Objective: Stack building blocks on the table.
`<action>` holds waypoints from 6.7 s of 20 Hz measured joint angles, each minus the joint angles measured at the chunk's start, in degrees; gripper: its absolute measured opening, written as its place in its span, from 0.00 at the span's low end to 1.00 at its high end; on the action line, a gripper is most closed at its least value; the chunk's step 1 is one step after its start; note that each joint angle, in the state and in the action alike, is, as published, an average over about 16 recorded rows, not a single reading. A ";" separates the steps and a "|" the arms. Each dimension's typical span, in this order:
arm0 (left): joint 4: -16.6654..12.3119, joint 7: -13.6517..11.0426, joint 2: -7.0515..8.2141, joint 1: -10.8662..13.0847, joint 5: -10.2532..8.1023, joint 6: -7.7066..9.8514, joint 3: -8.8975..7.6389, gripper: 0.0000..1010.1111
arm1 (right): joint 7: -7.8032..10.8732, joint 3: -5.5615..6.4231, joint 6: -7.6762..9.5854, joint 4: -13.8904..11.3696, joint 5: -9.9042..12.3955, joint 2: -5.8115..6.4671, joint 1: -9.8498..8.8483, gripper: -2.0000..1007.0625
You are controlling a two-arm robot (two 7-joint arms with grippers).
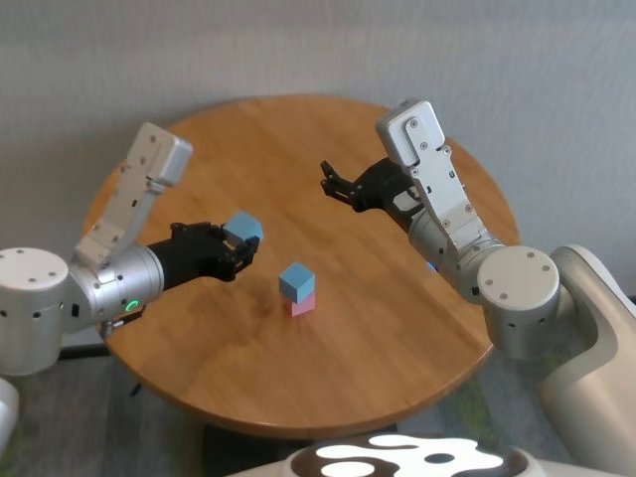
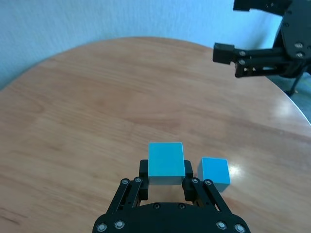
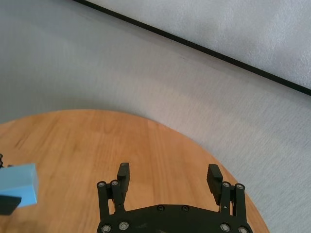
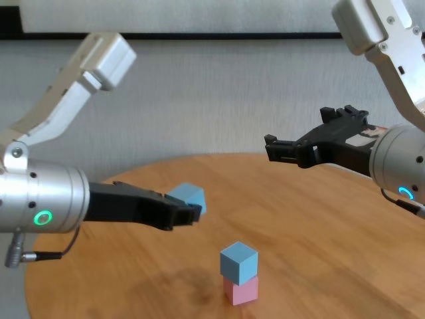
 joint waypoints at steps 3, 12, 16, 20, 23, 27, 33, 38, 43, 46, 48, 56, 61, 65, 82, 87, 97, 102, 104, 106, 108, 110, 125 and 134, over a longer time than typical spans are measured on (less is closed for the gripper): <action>0.02 -1.35 0.72 -1.00 -0.18 0.38 1.68 0.40 | 0.00 0.00 0.00 0.00 0.00 0.00 0.00 1.00; -0.21 -2.97 2.12 -4.48 1.03 3.42 6.92 0.40 | 0.00 0.00 0.00 0.00 0.00 0.00 0.00 1.00; -0.11 -2.94 2.21 -5.52 1.33 4.14 8.47 0.40 | 0.00 0.00 0.00 0.00 0.00 0.00 0.00 1.00; 0.26 -3.02 2.14 -6.16 1.07 4.48 9.48 0.40 | 0.00 0.00 0.00 0.00 0.00 0.00 0.00 1.00; 0.60 -3.09 2.08 -6.35 0.59 4.42 9.92 0.40 | 0.00 0.00 0.00 0.00 0.00 0.00 0.00 1.00; 0.72 -3.14 2.11 -6.42 -0.07 4.36 10.44 0.40 | 0.00 0.00 0.00 0.00 0.00 0.00 0.00 1.00; 0.73 -3.54 2.32 -6.70 -0.85 4.38 11.60 0.40 | 0.00 0.00 0.00 0.00 0.00 0.00 0.00 1.00; 0.84 -3.53 2.49 -7.04 -1.19 4.54 12.64 0.40 | 0.00 0.00 0.00 0.00 0.00 0.00 0.00 1.00; 1.18 -3.38 2.66 -7.41 -1.56 4.66 13.47 0.40 | 0.00 0.00 0.00 0.00 0.00 0.00 0.00 1.00; 1.40 -3.24 2.78 -7.57 -1.86 4.58 13.77 0.40 | 0.00 0.00 0.00 0.00 0.00 0.00 0.00 1.00; 1.46 -3.13 2.88 -7.65 -2.08 4.54 13.91 0.40 | 0.00 0.00 0.00 0.00 0.00 0.00 0.00 1.00; 1.57 -2.89 3.14 -7.83 -2.76 4.37 14.25 0.40 | 0.00 0.00 0.00 0.00 0.00 0.00 0.00 1.00; 1.58 -2.87 3.19 -7.87 -2.93 4.32 14.28 0.40 | 0.00 0.00 0.00 0.00 0.00 0.00 0.00 1.00; 1.62 -2.85 3.19 -7.92 -2.93 4.33 14.31 0.40 | 0.00 0.00 0.00 0.00 0.00 0.00 0.00 1.00; 2.46 -2.23 3.73 -8.86 -3.22 4.14 15.72 0.40 | 0.00 0.00 0.00 0.00 0.00 0.00 0.00 1.00; 2.44 -2.11 3.81 -8.88 -3.34 3.97 15.78 0.40 | 0.00 0.00 0.00 0.00 0.00 0.00 0.00 1.00; 2.21 -2.09 3.90 -8.77 -3.44 3.76 15.73 0.56 | 0.00 0.00 0.00 0.00 0.00 0.00 0.00 1.00; 1.38 -2.00 4.27 -8.35 -3.99 3.06 15.38 0.71 | 0.00 0.00 0.00 0.00 0.00 0.00 0.00 1.00; 0.85 -2.00 4.48 -8.05 -4.41 2.47 15.12 0.78 | 0.00 0.00 0.00 0.00 0.00 0.00 0.00 1.00; 0.24 -2.02 4.73 -7.69 -4.92 1.66 14.81 0.83 | 0.00 0.00 0.00 0.00 0.00 0.00 0.00 1.00; -0.41 -1.84 5.00 -7.28 -5.42 0.65 14.48 0.88 | 0.00 0.00 0.00 0.00 0.00 0.00 0.00 1.00; -1.09 -1.43 5.27 -6.80 -5.81 -0.61 14.14 0.92 | 0.00 0.00 0.00 0.00 0.00 0.00 0.00 1.00; -3.91 10.43 2.62 0.77 -6.44 -16.25 6.68 0.99 | 0.15 0.04 -0.07 -0.12 0.07 -0.06 -0.09 1.00; -3.36 19.48 -2.53 6.55 -5.77 -26.49 -0.23 0.99 | 2.04 0.66 -0.87 -2.30 1.83 -1.12 -1.71 1.00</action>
